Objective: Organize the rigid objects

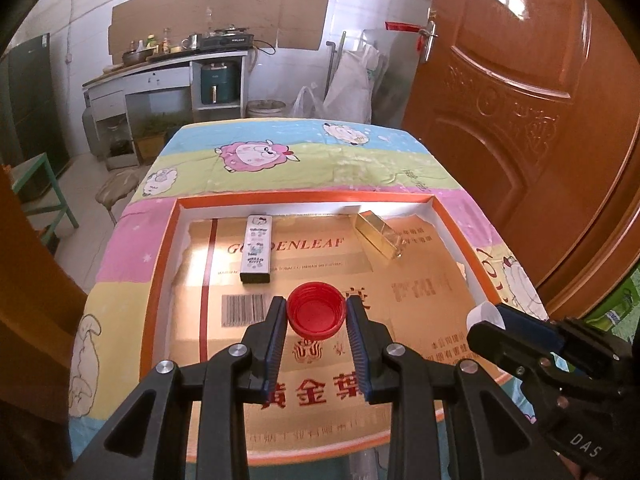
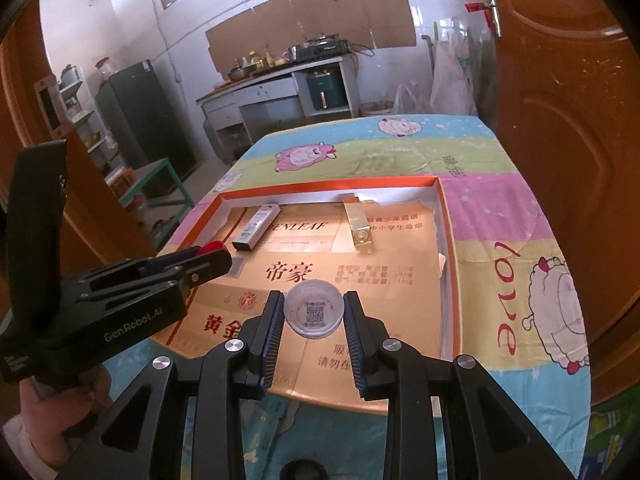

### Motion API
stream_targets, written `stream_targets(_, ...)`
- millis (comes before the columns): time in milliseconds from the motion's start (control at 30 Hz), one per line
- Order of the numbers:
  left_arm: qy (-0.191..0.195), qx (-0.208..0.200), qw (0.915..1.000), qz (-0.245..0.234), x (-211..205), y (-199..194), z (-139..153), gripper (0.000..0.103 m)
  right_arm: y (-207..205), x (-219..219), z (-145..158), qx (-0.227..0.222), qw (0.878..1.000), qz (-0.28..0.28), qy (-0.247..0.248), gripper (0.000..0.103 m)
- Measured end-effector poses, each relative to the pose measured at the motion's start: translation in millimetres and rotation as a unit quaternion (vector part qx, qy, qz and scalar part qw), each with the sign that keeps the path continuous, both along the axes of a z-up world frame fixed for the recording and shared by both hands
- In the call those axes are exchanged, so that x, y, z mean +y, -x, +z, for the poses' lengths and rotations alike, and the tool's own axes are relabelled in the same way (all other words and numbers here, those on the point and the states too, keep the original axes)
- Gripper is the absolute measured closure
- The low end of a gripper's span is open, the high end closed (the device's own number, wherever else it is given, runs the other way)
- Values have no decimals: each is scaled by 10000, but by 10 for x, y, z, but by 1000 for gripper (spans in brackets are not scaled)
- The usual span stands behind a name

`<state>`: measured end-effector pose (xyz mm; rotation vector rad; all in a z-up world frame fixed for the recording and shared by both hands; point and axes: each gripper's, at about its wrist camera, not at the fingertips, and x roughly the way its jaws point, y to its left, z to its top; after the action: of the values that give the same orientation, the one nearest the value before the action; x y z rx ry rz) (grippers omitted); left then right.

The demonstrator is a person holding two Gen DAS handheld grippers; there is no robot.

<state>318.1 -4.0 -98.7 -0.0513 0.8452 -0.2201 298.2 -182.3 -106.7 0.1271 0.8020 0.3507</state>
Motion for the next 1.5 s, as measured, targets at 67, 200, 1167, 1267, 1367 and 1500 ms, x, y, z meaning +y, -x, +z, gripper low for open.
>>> stream_targets(67,-4,12,10000,-26,-16,-48,-10,72,-40,-10,-11,9,10000,-2,-5,72)
stream_targets(200,-36,53,10000,-63,-45,-143,-38,72,-124,-16,-34,35,10000,-1,7,72)
stream_targets(1167,-304,335,9983,-362,-290,-702,-178,72,-577,-98,-152,183,9994,6,282,72)
stream_targets(1267,-309,364,9981,-390,-304,-746,-200,72,-628,-103,-190,243,9992,15,328,72)
stream_targets(1367,-313,381,9980,-406,-307,-785,-223,72,-683,-114,-226,290,9989,9,371,72)
stream_targets(1500,-320,419,9978,-392,-304,-843,-257,72,-745,-119,-261,321,9986,13,414,72)
